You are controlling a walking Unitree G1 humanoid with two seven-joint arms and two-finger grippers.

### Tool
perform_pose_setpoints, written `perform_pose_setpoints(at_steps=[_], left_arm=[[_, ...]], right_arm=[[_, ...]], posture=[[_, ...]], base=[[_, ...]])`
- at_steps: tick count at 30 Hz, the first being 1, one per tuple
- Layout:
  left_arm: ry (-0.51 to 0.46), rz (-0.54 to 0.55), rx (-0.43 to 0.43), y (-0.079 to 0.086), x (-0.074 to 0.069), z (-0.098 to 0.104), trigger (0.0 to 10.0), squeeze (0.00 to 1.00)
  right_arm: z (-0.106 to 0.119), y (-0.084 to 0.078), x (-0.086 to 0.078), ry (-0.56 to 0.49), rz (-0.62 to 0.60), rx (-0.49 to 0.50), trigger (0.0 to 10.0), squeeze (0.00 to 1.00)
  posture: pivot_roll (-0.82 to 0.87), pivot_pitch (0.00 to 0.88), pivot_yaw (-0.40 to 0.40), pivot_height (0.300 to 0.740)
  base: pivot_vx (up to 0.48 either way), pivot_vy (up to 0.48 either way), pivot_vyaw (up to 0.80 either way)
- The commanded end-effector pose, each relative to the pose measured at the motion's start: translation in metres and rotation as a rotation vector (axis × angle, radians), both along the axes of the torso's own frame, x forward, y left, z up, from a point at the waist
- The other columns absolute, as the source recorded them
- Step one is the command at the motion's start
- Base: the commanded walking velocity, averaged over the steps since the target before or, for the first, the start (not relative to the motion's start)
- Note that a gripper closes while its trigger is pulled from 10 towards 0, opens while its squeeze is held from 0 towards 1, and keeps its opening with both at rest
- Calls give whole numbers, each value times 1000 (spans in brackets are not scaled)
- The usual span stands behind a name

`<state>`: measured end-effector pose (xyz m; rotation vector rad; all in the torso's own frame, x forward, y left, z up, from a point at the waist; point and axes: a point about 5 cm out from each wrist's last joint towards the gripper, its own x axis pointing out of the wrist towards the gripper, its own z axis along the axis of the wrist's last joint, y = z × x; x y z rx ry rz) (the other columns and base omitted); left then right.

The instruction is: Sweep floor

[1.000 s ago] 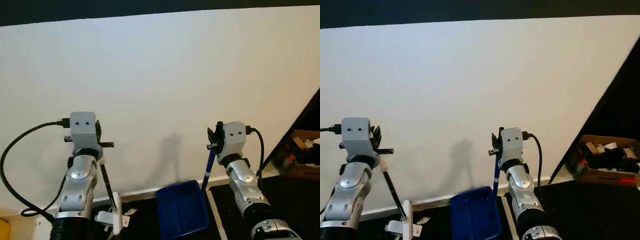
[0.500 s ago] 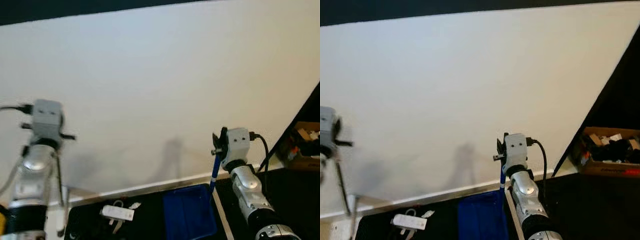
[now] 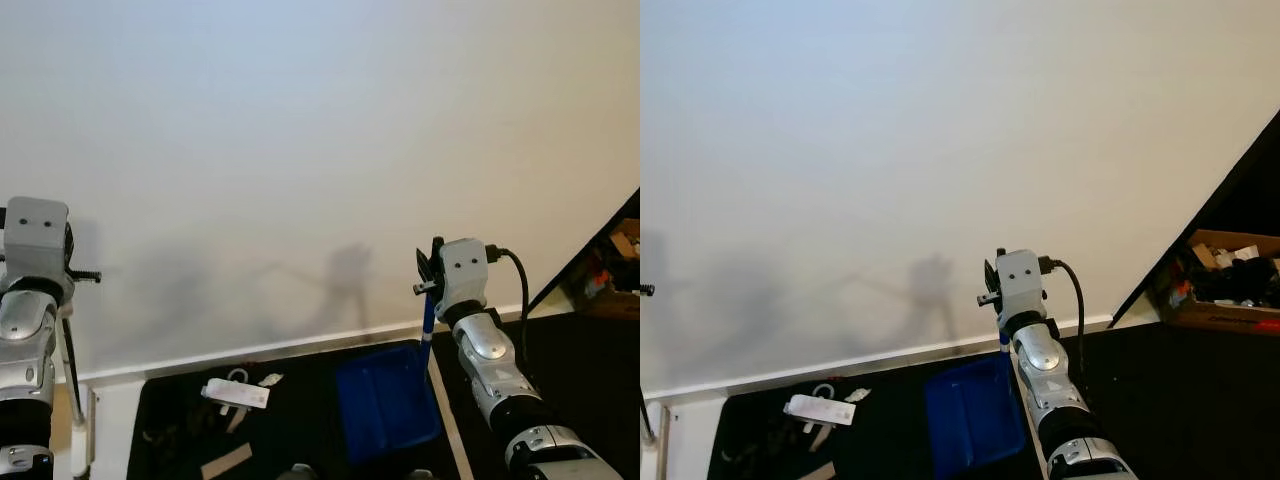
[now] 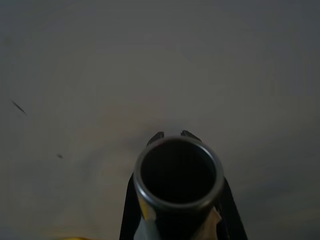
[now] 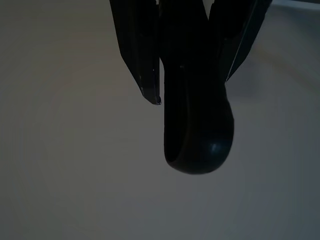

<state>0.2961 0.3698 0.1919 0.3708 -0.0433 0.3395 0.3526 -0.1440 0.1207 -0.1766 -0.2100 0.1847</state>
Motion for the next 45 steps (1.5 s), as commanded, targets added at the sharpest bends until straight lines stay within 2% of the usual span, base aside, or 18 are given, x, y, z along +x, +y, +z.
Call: perform_pose_setpoints(at_steps=[1,14,19,22,25,27,30,31,33,34,35,38,39,40,42,43,44,45], left_arm=[[-48,15,45,8,-2,12,10000,0],[-45,35,41,21,-5,6,10000,0],[-53,38,21,23,-3,4,10000,0],[-65,65,-26,26,-2,-1,10000,0],[-68,95,-72,30,-8,-12,10000,0],[-62,96,-92,31,-11,-18,10000,0],[-63,83,-183,31,-16,-30,10000,0],[-63,83,-183,31,-16,-30,10000,0],[-87,26,-259,24,-13,-35,10000,4],[-120,-34,-314,15,-8,-33,10000,12],[-120,-34,-314,15,-8,-33,10000,12],[-209,-189,-418,-11,8,-22,10000,12],[-209,-189,-418,-11,8,-22,10000,12],[-232,-226,-439,-18,13,-18,10000,16],[-277,-341,-487,-44,25,-6,10000,12],[-277,-341,-487,-44,25,-6,10000,12],[-299,-410,-520,-61,32,1,10000,12],[-299,-410,-520,-61,32,1,10000,12]], right_arm=[[10,-1,1,-62,0,7,10000,0],[12,-10,-4,-97,-12,-11,10000,0],[20,-17,-4,-123,-26,-12,10000,0],[29,-21,-2,-145,-38,3,10000,0],[39,-28,-2,-175,-49,2,10000,0],[42,-32,-2,-183,-54,0,10000,0],[44,-38,-4,-187,-63,2,10000,0],[44,-38,-4,-187,-63,2,10000,0],[42,-39,-5,-180,-67,3,10000,0],[39,-38,-6,-172,-66,5,10000,0],[39,-38,-6,-172,-66,5,10000,0],[34,-33,-6,-152,-58,17,10000,0],[34,-33,-6,-152,-58,17,10000,0],[33,-30,-5,-149,-55,21,10000,0],[34,-22,-2,-151,-46,37,10000,0],[34,-22,-2,-151,-46,37,10000,0],[36,-14,0,-156,-35,51,10000,0],[36,-14,0,-156,-35,51,10000,0]], posture=[[131,296,16,740],[82,373,-12,740],[51,404,-31,740],[19,419,-46,740],[-2,431,-56,740],[-13,435,-62,740],[-15,436,-63,740],[-15,436,-63,740],[-14,428,-65,740],[-5,423,-65,740],[-5,423,-65,740],[21,405,-59,740],[21,405,-59,740],[21,405,-59,740],[47,384,-45,740],[47,384,-45,740],[56,378,-38,740],[56,378,-38,740]], base=[[0,0,0],[0,0,0],[0,0,0],[0,0,0],[0,0,0],[0,0,0],[0,0,0],[0,0,0],[0,0,0],[0,0,0],[0,0,0],[0,0,0],[0,0,0],[0,0,0],[0,0,0],[0,0,0],[0,0,0],[0,0,0]])
